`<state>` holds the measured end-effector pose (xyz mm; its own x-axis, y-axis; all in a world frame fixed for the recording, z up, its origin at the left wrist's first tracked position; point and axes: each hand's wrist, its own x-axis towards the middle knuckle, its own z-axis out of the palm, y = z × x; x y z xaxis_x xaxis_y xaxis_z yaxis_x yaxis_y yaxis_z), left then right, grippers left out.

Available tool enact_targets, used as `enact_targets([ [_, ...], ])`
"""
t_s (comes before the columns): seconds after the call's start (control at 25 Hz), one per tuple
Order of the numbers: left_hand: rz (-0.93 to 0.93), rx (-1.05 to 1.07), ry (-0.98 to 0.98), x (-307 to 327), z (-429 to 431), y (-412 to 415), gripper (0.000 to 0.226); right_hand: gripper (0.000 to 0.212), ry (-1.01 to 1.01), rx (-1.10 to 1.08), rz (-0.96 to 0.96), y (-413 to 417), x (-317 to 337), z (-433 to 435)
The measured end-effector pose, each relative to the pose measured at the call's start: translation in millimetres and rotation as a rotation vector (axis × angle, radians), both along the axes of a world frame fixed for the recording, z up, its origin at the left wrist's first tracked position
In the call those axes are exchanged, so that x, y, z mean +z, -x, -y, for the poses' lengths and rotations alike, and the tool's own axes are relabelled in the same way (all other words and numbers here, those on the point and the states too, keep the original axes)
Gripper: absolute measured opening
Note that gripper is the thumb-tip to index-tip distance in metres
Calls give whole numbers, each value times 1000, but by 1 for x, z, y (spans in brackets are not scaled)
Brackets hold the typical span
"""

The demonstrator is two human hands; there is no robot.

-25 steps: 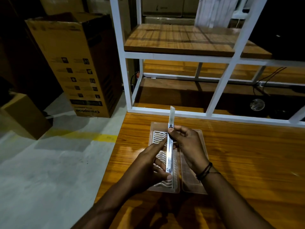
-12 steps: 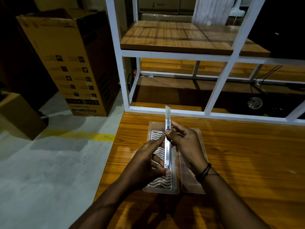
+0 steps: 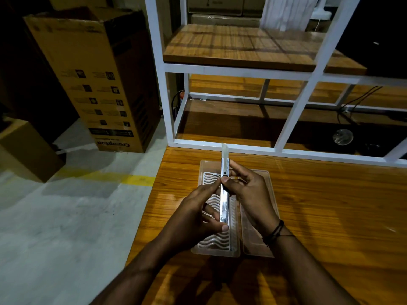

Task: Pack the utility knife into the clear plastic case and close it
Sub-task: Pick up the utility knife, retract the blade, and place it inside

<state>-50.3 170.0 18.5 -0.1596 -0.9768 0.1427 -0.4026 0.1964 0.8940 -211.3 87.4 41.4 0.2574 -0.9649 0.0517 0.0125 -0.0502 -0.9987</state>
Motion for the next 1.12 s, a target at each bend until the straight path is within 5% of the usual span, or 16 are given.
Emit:
enact_targets([
  [1.12, -99, 78, -56, 7, 5, 0, 110, 65, -73, 39, 2, 0, -1, -17],
])
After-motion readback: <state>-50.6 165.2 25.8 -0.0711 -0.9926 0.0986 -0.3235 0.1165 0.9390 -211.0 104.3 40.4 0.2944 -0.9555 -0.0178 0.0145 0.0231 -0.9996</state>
